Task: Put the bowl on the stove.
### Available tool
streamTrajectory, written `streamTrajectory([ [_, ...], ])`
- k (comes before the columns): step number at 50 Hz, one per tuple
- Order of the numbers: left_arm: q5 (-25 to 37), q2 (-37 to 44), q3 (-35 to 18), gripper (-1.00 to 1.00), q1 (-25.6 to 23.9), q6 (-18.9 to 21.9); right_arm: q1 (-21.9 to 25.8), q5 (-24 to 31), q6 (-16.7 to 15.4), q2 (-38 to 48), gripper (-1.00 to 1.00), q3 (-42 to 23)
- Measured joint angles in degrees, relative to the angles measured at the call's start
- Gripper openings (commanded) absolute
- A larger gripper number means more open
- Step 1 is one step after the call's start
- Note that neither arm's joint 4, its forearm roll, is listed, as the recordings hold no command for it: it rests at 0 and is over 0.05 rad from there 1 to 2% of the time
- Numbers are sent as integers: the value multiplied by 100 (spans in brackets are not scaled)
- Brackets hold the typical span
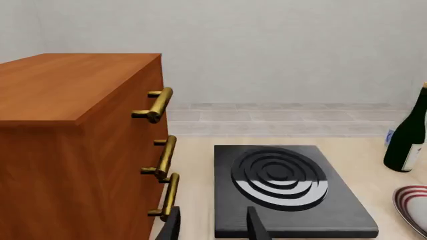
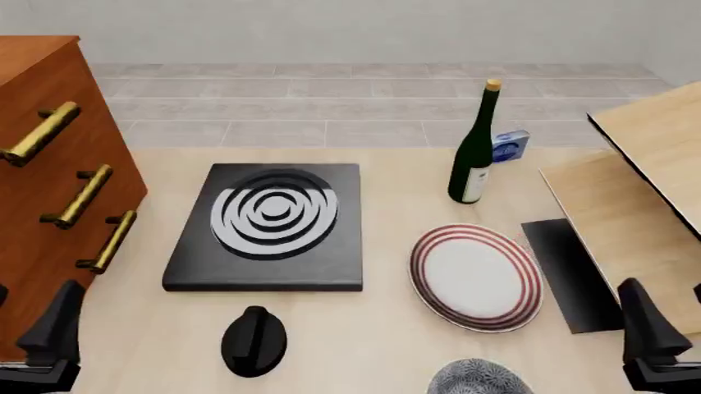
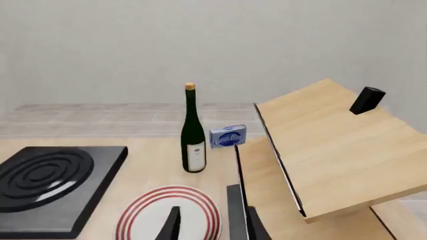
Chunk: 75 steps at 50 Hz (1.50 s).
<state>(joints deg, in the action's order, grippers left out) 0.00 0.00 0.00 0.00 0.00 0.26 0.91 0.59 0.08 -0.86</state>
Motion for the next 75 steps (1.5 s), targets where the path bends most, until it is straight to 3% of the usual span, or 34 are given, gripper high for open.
streamTrajectory([
  [21,0,0,0,100,0,0,282,276,-218,63,100,-140],
  [55,0,0,0,100,0,0,1268,2098,-1203,958,100,-1367],
  [75,0,0,0,100,0,0,1758,3157,-1682,1223,100,-1741],
])
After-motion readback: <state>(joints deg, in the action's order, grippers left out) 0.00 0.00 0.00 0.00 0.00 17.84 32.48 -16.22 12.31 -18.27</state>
